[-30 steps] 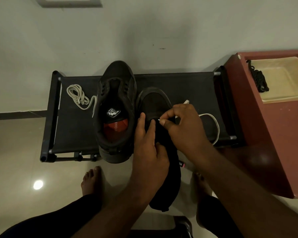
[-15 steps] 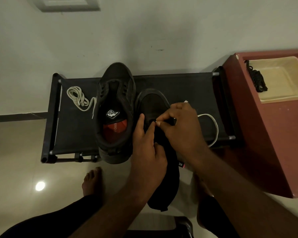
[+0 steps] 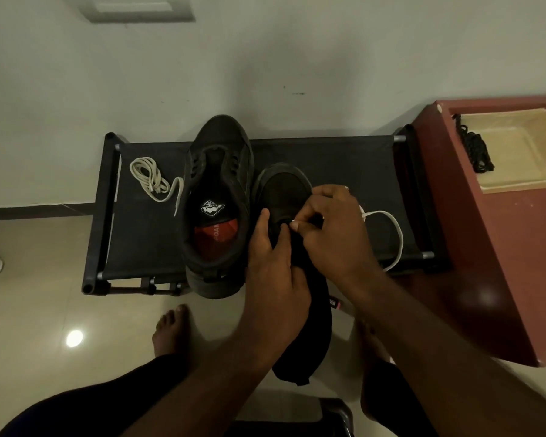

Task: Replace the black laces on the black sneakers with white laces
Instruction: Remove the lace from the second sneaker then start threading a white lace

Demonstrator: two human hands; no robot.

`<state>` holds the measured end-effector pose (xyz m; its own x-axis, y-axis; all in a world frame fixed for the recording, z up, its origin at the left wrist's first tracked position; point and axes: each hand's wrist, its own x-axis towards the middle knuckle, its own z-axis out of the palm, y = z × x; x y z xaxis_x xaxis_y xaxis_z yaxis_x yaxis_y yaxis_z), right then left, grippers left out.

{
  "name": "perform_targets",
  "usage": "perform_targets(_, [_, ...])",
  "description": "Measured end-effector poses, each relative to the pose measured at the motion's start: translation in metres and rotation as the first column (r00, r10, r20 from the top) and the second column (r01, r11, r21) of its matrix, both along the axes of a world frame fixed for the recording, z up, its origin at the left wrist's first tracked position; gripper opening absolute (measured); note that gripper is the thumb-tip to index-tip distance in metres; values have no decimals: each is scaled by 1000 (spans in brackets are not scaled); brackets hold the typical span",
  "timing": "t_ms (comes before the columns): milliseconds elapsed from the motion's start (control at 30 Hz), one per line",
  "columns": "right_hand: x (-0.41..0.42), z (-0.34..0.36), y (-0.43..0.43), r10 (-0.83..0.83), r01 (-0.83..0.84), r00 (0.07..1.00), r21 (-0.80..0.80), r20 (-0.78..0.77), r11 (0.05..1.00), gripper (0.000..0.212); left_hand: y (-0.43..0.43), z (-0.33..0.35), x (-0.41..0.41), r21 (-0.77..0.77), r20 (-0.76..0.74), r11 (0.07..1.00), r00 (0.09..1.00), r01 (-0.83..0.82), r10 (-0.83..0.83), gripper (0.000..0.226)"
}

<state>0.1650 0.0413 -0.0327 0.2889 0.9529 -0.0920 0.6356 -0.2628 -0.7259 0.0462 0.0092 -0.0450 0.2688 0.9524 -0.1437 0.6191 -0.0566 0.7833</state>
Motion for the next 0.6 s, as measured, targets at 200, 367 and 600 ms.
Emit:
perform_targets(200, [1,9,-6,104,-94,970,-55,222,994,10,0,-7,2,51,-67,999,998,16,-12,74])
perform_targets(367, [4,14,-9,106,-82,957,-99,271,992,14,-5,-8,5,94,-70,995,997,-8,15,71])
perform_targets(600, [-1,4,-4,-15,19,998,-59,61,998,7,-4,-5,4,50,-37,999,999,-16,18,65])
